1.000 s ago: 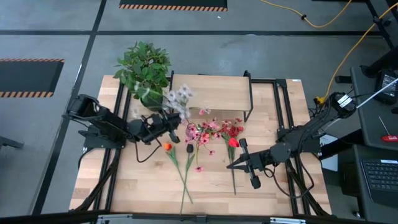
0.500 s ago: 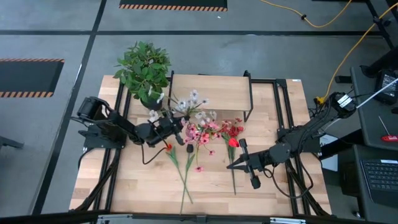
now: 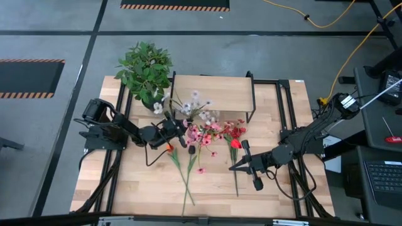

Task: Pick and place flowers into a vace then onto a shelf
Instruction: Put the white flowers into the purple vase

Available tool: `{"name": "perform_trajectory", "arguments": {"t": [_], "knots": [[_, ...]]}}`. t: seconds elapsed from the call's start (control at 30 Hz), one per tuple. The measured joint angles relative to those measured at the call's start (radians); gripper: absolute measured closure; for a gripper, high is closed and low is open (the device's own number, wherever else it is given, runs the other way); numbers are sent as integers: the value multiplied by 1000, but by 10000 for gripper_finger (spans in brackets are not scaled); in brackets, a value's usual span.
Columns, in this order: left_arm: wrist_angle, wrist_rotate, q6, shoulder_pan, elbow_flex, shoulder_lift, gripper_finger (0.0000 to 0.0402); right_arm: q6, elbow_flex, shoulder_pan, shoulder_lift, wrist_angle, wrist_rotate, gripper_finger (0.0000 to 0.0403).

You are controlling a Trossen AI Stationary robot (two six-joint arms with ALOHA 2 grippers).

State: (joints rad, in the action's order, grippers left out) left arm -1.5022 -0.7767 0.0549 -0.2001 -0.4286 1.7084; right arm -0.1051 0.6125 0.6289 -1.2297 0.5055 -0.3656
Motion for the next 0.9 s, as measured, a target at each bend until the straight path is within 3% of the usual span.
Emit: {"name": "perform_trajectory", "arguments": {"t": [0.9], "knots": [[90, -189, 73, -92, 0, -9, 238, 49, 0, 0, 0, -13, 0, 396]]}}
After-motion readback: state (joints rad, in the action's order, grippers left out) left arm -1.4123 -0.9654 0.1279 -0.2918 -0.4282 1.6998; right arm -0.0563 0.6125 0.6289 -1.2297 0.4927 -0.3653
